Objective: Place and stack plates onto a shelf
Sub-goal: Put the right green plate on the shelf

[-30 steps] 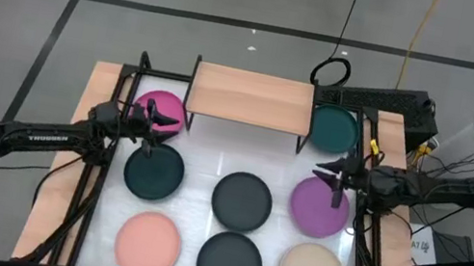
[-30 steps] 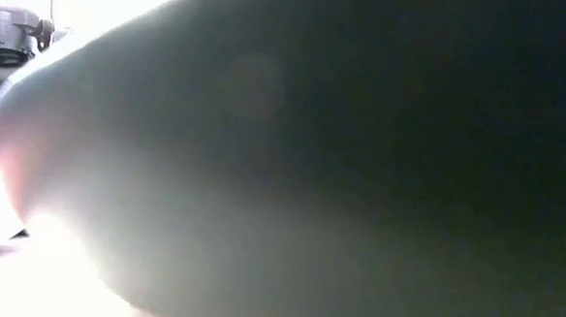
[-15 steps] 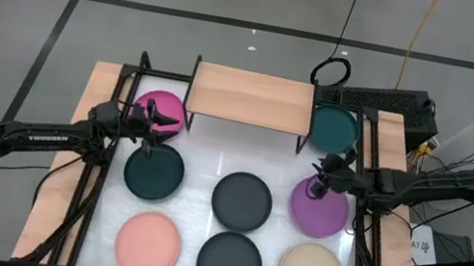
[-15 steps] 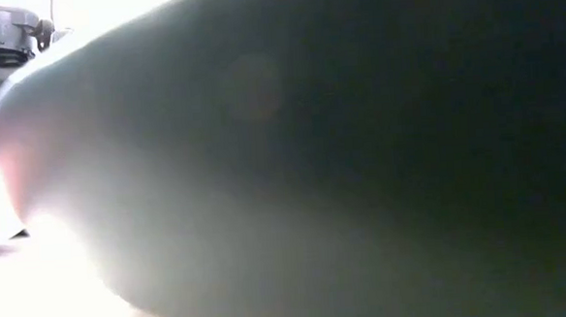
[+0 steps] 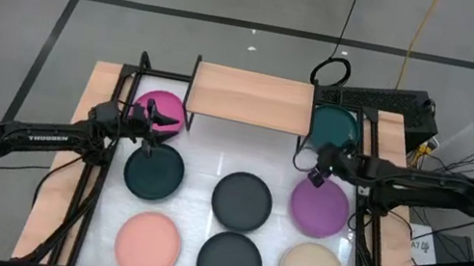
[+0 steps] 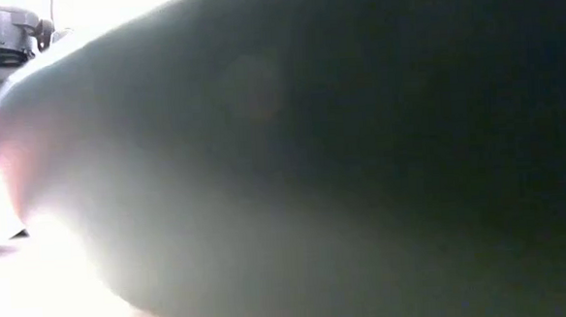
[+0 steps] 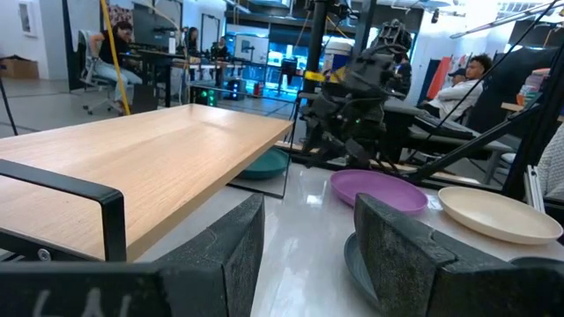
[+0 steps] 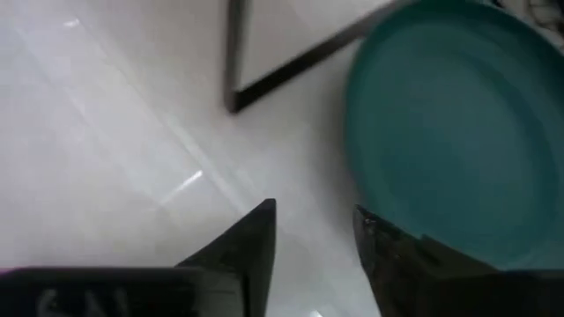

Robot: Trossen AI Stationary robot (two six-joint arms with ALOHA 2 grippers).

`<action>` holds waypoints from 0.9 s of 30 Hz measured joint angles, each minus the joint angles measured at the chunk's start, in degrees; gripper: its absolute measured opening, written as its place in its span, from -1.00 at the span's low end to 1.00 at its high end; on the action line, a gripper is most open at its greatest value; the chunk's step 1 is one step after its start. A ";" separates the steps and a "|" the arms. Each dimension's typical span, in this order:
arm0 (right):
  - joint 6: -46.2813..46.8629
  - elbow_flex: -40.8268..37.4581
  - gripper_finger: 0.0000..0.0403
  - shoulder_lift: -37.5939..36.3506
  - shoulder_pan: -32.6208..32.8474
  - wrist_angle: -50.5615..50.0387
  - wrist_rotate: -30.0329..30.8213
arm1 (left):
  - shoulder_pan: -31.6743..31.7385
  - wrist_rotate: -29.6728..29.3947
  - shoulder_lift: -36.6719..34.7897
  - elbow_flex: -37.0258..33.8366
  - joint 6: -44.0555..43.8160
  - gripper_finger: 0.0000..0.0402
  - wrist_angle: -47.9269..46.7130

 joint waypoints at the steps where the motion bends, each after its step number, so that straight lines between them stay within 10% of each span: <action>1: -1.06 0.00 -0.24 0.72 -1.57 0.48 0.00 | -0.01 0.00 0.00 0.00 0.00 -0.09 0.00; 13: -6.96 -0.08 -0.06 11.09 -12.82 7.58 -1.66 | 0.00 0.00 0.00 0.00 0.00 -0.09 -0.01; 27: -6.12 -0.59 -0.91 16.76 -15.33 11.14 -1.81 | -0.02 0.02 0.00 0.02 0.00 -0.09 -0.01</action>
